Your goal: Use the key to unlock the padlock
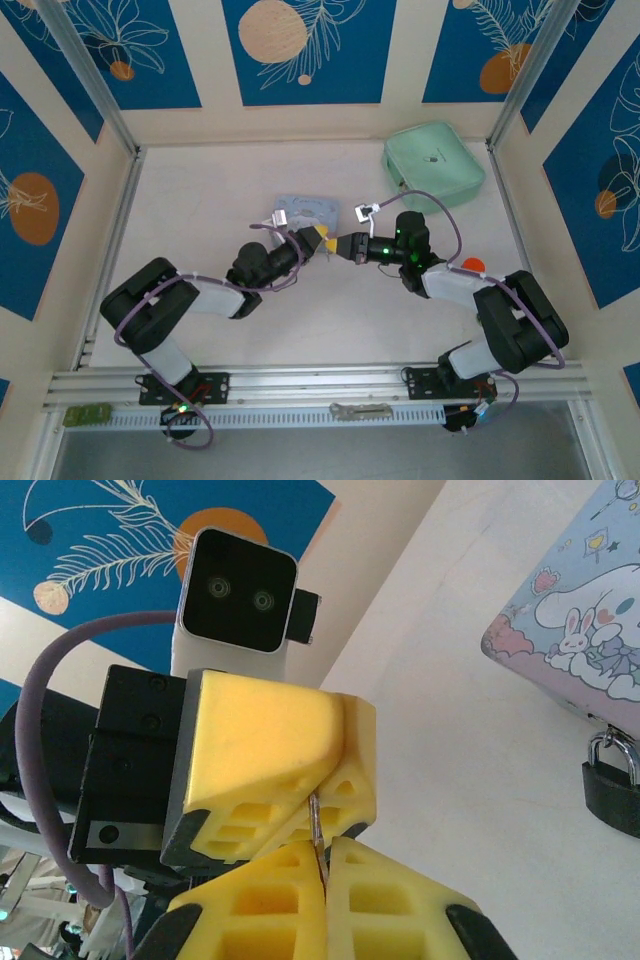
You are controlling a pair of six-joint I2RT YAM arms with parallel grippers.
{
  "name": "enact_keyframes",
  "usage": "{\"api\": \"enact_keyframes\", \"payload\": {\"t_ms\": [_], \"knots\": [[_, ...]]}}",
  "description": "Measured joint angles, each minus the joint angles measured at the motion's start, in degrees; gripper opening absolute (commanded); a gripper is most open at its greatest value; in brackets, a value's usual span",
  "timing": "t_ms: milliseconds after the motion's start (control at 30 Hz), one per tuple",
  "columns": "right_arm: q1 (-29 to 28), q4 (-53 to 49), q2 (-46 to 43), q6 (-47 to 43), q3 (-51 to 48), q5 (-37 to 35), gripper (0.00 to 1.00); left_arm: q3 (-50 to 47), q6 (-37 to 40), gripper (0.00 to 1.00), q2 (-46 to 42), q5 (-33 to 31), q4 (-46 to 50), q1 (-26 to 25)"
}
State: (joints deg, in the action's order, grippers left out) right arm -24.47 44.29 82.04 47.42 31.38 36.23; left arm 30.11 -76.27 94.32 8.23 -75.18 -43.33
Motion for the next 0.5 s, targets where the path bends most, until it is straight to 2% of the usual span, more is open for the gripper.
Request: {"api": "enact_keyframes", "payload": {"t_ms": [100, 133, 267, 500], "knots": [[0.63, -0.37, 0.0, -0.55, 0.0, 0.63, 0.0, -0.61, -0.04, 0.62, -0.02, 0.04, -0.83, -0.09], [1.25, -1.01, -0.04, -1.11, 0.0, 0.63, 0.0, -1.03, 0.02, 0.7, -0.09, 0.04, -0.68, 0.0], [2.95, -7.04, -0.76, -4.98, 0.02, 0.59, 0.0, -3.65, 2.49, 0.74, -3.28, 0.68, 4.39, 1.73], [3.17, -20.41, -3.63, -12.7, 1.11, -0.11, 0.0, -4.7, 15.58, 0.67, -16.06, -0.61, 28.79, 5.6]]}}
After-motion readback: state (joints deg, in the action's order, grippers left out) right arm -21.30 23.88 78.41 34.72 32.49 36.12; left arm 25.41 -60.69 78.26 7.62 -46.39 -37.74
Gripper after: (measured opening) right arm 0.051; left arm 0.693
